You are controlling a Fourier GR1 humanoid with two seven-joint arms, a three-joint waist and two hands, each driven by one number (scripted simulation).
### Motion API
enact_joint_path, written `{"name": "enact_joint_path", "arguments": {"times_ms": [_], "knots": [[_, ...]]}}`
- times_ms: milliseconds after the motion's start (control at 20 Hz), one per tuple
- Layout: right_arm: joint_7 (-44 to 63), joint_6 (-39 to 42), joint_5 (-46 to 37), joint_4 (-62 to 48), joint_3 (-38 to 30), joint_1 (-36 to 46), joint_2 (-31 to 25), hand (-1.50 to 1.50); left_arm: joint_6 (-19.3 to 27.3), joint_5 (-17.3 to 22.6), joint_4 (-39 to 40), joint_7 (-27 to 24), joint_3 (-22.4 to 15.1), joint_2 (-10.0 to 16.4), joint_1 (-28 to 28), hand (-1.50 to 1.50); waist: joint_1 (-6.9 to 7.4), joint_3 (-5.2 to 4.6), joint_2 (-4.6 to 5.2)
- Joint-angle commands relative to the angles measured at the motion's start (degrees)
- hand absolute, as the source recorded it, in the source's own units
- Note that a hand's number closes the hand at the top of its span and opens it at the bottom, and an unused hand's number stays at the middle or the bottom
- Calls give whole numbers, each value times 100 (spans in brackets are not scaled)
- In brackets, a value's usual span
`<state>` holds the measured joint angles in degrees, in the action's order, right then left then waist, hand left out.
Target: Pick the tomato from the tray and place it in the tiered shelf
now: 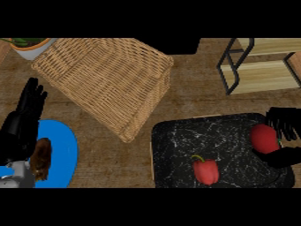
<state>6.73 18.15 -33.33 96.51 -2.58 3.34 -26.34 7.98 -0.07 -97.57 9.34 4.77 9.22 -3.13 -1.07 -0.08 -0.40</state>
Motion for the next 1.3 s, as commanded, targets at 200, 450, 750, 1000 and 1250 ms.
{"name": "enact_joint_path", "arguments": {"times_ms": [200, 450, 750, 1000, 1250], "knots": [[1834, 156, 1029, 2149, -1216, 80, 274, 150, 154, -133, 0, 202, -94, -120, -128, 0, -61, -2, -8], [2213, 365, 1314, 1586, -2096, 928, -398, 150, -74, -3, 189, -187, 42, -57, -16, 0, 102, 4, 38], [1760, 119, 1162, 735, -2328, 1265, -541, 150, -47, -141, -79, 76, -161, -189, 10, 0, 139, 8, 41], [1142, -210, 850, -808, -2213, 2021, -858, 150, -152, 8, -230, 459, 13, -30, -207, 0, 182, 10, 54], [657, -779, 676, -1726, -2099, 2476, -748, 150, -205, 13, -59, 226, 88, -54, -219, 0, 160, 9, 52]]}}
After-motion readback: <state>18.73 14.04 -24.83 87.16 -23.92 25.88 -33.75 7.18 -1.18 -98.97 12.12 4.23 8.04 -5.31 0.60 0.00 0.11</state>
